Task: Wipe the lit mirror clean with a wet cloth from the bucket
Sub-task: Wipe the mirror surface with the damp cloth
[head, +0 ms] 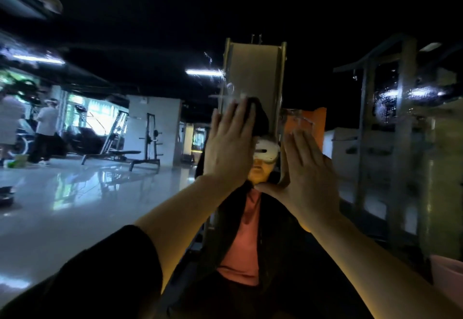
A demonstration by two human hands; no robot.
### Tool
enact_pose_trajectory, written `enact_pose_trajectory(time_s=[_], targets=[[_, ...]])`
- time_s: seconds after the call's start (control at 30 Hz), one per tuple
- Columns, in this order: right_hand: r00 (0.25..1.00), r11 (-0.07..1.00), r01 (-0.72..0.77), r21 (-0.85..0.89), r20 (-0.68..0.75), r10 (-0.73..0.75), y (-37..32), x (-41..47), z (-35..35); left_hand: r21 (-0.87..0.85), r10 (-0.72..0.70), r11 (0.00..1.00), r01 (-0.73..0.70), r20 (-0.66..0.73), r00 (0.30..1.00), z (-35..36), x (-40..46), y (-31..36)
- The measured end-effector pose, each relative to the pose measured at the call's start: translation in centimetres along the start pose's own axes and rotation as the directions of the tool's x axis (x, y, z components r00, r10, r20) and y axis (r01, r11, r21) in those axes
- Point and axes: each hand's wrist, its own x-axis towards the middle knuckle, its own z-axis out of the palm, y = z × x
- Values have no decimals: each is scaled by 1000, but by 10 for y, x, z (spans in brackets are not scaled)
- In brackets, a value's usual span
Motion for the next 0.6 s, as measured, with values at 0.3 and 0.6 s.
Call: enact_pose_trajectory(time_s=[0.3, 0.6], targets=[[993, 997, -71, -30, -97, 68, 6, 34, -8, 104, -310, 946, 307, 14, 951, -43, 26, -129], [981, 980, -193, -52, 26, 195, 13, 44, -2, -12, -215, 976, 215, -42, 976, -45, 109, -101]])
